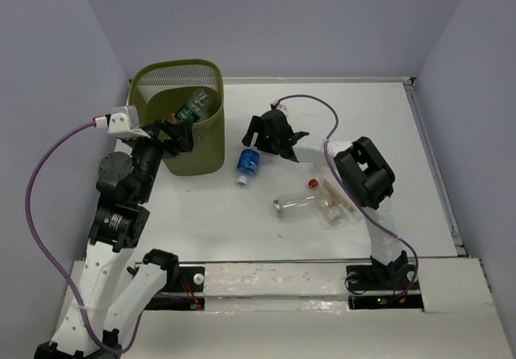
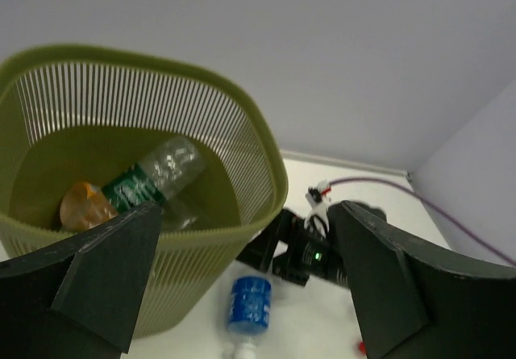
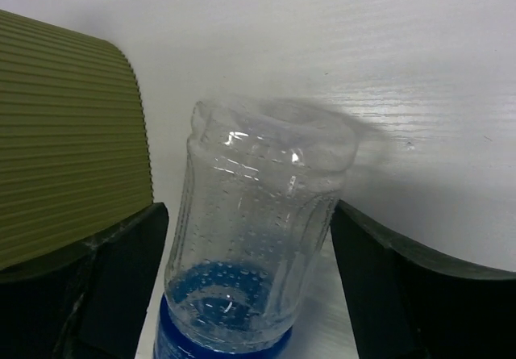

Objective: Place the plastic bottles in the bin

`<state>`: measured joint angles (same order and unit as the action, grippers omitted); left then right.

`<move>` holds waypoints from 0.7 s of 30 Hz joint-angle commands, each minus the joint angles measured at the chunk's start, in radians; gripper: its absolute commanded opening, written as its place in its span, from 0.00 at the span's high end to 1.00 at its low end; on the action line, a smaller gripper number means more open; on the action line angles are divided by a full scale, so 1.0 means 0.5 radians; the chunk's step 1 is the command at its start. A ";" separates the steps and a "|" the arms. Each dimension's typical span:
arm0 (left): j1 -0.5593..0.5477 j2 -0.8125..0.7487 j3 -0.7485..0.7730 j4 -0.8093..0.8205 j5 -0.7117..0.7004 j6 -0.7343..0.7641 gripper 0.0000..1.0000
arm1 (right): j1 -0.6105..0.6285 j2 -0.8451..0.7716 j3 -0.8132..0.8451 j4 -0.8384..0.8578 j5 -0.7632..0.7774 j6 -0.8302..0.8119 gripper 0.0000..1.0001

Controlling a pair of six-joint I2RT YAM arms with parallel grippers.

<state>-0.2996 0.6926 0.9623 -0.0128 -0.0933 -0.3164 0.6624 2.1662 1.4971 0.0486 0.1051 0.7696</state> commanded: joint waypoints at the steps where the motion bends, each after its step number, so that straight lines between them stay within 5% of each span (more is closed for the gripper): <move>1: -0.005 -0.191 -0.163 -0.241 0.122 0.019 0.01 | 0.016 0.033 0.092 0.016 0.011 0.044 0.27; 5: -0.005 -0.311 -0.222 -0.401 0.153 0.035 0.01 | 0.016 -0.058 0.065 0.038 0.084 0.041 0.60; 14: -0.005 -0.520 -0.350 -0.478 0.297 0.029 0.01 | 0.107 -1.064 -0.160 0.228 0.482 -0.636 0.68; 21: -0.097 -0.554 -0.504 -0.392 0.325 -0.048 0.01 | 0.402 -1.096 0.306 0.509 0.576 -1.306 0.68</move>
<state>-0.3191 0.4202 0.7650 -0.2554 0.0349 -0.3168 0.7990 1.5581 1.5257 0.1326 0.3641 0.3573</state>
